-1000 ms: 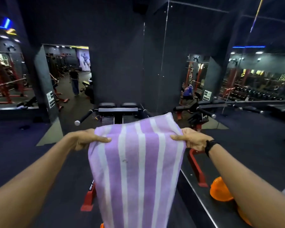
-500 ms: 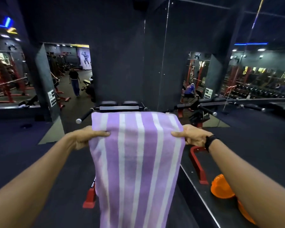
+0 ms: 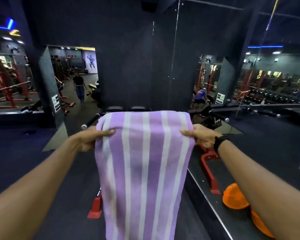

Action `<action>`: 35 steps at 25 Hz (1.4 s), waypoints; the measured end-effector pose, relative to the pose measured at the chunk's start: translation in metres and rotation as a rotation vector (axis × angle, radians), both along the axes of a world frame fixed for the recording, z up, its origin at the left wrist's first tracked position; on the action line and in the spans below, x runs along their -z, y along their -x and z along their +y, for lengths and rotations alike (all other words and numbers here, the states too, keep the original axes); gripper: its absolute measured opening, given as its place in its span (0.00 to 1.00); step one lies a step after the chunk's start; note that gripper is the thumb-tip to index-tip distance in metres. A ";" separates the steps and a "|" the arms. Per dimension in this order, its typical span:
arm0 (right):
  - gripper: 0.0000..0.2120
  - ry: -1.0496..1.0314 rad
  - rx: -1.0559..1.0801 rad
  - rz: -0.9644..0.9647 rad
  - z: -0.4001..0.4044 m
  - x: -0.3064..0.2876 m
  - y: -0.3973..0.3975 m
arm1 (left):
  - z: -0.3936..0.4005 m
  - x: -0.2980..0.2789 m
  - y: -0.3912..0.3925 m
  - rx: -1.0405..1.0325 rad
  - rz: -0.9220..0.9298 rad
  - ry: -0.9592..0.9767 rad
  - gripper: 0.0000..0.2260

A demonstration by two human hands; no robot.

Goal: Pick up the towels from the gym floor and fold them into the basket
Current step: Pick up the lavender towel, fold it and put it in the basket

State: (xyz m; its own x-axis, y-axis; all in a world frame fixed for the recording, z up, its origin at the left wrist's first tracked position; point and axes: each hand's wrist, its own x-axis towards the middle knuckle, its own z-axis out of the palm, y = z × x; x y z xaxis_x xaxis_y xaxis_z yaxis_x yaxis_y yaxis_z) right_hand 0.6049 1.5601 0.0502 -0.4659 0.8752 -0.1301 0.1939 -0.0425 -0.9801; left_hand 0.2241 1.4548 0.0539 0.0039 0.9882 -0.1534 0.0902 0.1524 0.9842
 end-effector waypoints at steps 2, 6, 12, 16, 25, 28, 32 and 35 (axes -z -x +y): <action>0.24 0.006 0.107 0.111 0.000 -0.002 0.004 | 0.008 -0.003 0.002 -0.122 -0.148 -0.009 0.25; 0.10 0.016 0.160 0.372 0.000 -0.038 0.015 | 0.011 -0.031 -0.016 -0.150 -0.333 -0.196 0.10; 0.12 -0.132 0.138 0.020 0.005 -0.044 0.019 | 0.017 -0.046 -0.007 -0.244 0.100 -0.169 0.12; 0.11 -0.143 0.263 0.063 0.014 -0.033 0.019 | 0.018 -0.040 -0.001 -0.371 -0.022 -0.210 0.03; 0.08 -0.202 0.338 0.199 0.024 -0.040 0.025 | 0.022 -0.042 -0.017 -0.517 -0.134 -0.190 0.08; 0.06 -0.194 0.345 0.358 0.016 -0.050 0.027 | 0.022 -0.052 -0.025 -0.515 -0.340 -0.118 0.06; 0.16 -0.006 0.161 0.583 0.005 -0.058 0.020 | 0.014 -0.055 -0.036 -0.202 -0.569 -0.176 0.13; 0.16 0.041 0.222 0.493 0.015 -0.045 0.030 | 0.013 -0.038 -0.055 -0.221 -0.576 -0.131 0.03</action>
